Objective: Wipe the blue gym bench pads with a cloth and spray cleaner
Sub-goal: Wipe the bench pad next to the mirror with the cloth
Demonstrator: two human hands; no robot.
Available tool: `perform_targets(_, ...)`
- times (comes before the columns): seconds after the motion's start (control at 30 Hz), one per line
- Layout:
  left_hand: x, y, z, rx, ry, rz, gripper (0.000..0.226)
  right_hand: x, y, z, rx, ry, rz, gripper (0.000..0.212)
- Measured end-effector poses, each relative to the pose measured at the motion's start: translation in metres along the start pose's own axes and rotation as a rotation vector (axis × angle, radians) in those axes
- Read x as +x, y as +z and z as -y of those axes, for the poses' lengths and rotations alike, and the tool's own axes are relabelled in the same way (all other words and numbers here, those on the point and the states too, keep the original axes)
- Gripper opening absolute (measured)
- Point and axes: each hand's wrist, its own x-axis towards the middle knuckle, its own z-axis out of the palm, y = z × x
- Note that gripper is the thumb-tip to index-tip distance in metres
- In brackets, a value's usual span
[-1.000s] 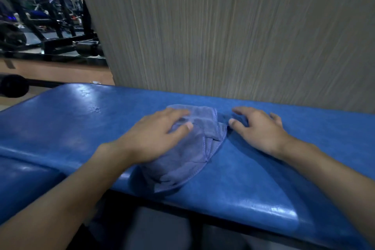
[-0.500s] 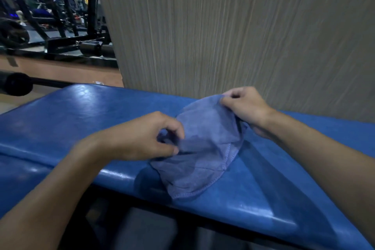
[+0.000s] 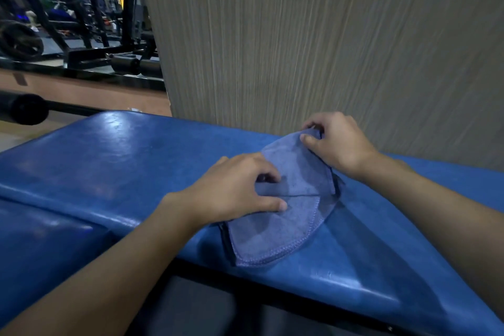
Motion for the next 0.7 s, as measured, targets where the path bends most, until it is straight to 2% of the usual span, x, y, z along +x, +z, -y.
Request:
perform_targets(0.03, 0.002, 0.001, -0.002, 0.042, 0.011, -0.016, 0.046, 0.0, -0.002, 0.001, -0.073, -0.048, -0.026, 0.006)
perform_targets(0.1, 0.006, -0.001, -0.004, 0.106, 0.021, -0.06, 0.03, 0.0, -0.004, 0.0, -0.007, -0.038, -0.056, 0.006)
perform_targets(0.2, 0.007, 0.0, -0.004, 0.242, 0.044, -0.109, 0.014, -0.001, 0.001, -0.005, 0.267, 0.153, 0.015, 0.007)
perform_targets(0.23, 0.008, 0.002, -0.001, 0.21, 0.035, -0.149, 0.01, -0.002, 0.001, -0.006, 0.385, 0.234, 0.051, 0.007)
perform_targets(0.33, 0.012, -0.004, 0.006, -0.245, -0.031, -0.396, 0.011, -0.004, -0.005, -0.002, 0.77, 0.438, 0.16, 0.011)
perform_targets(0.47, 0.027, -0.025, 0.02, -0.744, -0.245, -0.634, 0.017, 0.009, -0.023, 0.022, 1.32, 0.468, 0.204, 0.013)
perform_targets(0.53, 0.031, -0.026, 0.038, -0.938, -0.411, -0.659, 0.013, 0.016, -0.022, 0.033, 1.513, 0.467, 0.221, 0.01)
perform_targets(0.57, 0.031, -0.025, 0.047, -1.011, -0.491, -0.617, 0.005, 0.018, -0.018, 0.036, 1.422, 0.453, 0.232, 0.024)
perform_targets(0.6, 0.028, -0.022, 0.056, -1.03, -0.556, -0.551, 0.007, 0.016, -0.011, 0.037, 1.209, 0.416, 0.26, 0.041)
perform_targets(0.63, 0.023, -0.021, 0.063, -0.958, -0.608, -0.477, 0.019, 0.011, -0.003, 0.037, 0.977, 0.37, 0.28, 0.051)
perform_targets(0.7, 0.012, -0.023, 0.075, -0.55, -0.685, -0.421, 0.03, 0.002, 0.013, 0.036, 0.728, 0.327, 0.326, 0.055)
